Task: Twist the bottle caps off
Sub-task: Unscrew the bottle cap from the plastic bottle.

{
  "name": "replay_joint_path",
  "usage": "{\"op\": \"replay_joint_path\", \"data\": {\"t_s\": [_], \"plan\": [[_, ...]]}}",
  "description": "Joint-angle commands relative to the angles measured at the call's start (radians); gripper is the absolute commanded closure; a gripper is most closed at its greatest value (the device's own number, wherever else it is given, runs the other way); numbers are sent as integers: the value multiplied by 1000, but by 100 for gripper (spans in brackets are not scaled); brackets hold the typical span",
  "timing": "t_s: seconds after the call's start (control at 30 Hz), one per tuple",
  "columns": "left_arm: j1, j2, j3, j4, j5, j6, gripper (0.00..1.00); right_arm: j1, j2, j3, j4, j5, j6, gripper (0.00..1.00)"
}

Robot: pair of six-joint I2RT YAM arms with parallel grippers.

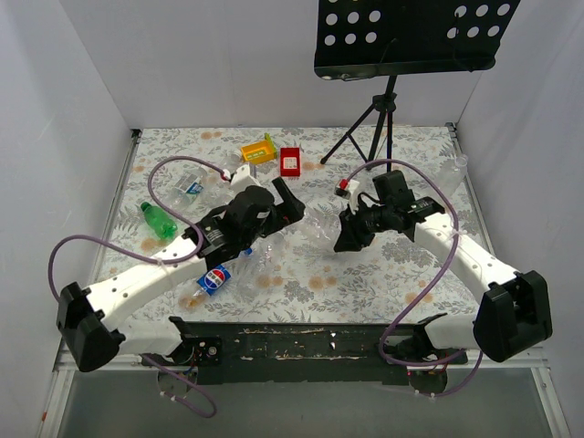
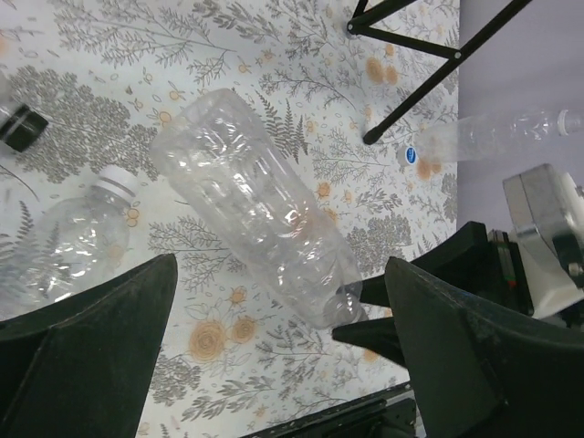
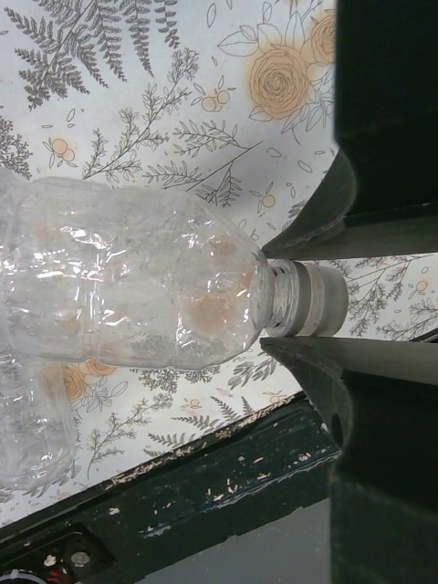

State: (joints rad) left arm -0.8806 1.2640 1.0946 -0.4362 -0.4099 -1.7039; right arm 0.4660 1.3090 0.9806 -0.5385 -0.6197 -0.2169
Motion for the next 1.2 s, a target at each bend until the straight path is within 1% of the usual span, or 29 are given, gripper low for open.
{"op": "replay_joint_path", "data": {"t_s": [0.0, 0.1, 0.17, 0.27, 0.4, 0.57, 0.67, 0.77, 1.03, 1.17], "plan": [[9, -147, -54, 34, 9, 264, 2, -41, -45, 55, -78, -72, -149, 99], [11, -237, -87, 50, 83, 439, 2, -61, -51, 64, -129, -95, -223, 99], [12, -305, -104, 62, 167, 582, 2, -66, -51, 70, -164, -103, -269, 99], [12, -394, -104, 53, 265, 732, 2, -69, -39, 99, -245, -114, -372, 99], [12, -442, -79, 2, 344, 930, 2, -70, -4, 148, -362, -110, -488, 99], [12, -437, -58, -68, 467, 1082, 2, -70, 24, 207, -472, -78, -625, 99], [12, -416, -49, -88, 499, 1106, 2, -70, 21, 217, -505, -51, -686, 99], [12, -393, -38, -78, 529, 1092, 2, -70, 10, 224, -529, -25, -740, 99], [19, -310, -22, -21, 628, 957, 2, -70, -5, 237, -587, 6, -869, 99], [64, -292, -22, 5, 690, 911, 2, -70, -8, 236, -598, 2, -898, 99]]}}
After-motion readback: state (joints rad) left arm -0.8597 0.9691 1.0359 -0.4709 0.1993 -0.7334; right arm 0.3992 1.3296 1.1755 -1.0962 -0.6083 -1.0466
